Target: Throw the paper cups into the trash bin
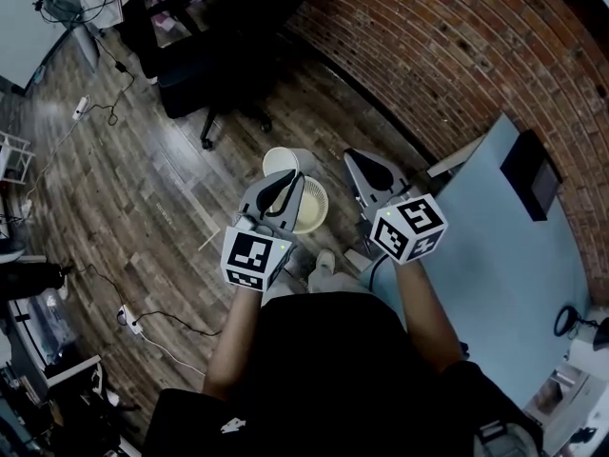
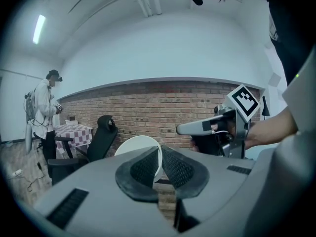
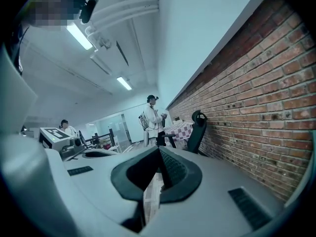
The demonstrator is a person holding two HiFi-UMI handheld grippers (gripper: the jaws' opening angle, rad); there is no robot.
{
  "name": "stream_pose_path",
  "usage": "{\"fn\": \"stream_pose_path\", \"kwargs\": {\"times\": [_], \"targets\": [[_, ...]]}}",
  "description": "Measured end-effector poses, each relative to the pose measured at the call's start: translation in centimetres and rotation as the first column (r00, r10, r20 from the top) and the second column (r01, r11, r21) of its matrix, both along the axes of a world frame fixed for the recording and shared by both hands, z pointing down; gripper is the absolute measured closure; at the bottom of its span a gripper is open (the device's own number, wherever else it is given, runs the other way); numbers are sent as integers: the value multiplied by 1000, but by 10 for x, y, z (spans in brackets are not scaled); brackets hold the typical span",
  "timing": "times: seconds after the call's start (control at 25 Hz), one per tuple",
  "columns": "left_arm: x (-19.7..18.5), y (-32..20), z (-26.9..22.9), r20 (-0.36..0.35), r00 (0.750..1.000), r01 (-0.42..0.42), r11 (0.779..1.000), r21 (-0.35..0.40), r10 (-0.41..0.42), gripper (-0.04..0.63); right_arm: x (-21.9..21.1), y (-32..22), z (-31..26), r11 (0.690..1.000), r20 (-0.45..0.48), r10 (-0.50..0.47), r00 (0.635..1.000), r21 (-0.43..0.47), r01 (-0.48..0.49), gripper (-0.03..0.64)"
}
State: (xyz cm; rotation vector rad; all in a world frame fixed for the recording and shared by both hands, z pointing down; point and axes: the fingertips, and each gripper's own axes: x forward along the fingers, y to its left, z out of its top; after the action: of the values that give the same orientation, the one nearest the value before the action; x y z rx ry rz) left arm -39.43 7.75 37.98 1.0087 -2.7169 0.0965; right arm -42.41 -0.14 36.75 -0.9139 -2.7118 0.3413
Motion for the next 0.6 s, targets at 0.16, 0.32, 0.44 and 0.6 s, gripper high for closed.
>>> {"fn": "stream_pose_path", "kwargs": {"times": [0.16, 0.32, 0.44, 0.6], "targets": [[-8, 6, 9, -16, 1000, 2, 1000, 6, -2, 568, -6, 0, 8, 1000, -17, 13, 1000, 15, -13, 612], [-14, 14, 21, -45, 999, -17, 1000, 18, 18, 568, -10, 2, 17, 998, -39, 48, 998, 37, -46, 612], [-22, 22, 29, -65, 997, -48, 999, 26, 49, 568, -16, 8, 22, 995, -46, 86, 995, 48, -84, 612], [-35, 32, 40, -86, 991, -99, 994, 37, 101, 568, -29, 16, 28, 988, -54, 141, 988, 65, -138, 612]]}}
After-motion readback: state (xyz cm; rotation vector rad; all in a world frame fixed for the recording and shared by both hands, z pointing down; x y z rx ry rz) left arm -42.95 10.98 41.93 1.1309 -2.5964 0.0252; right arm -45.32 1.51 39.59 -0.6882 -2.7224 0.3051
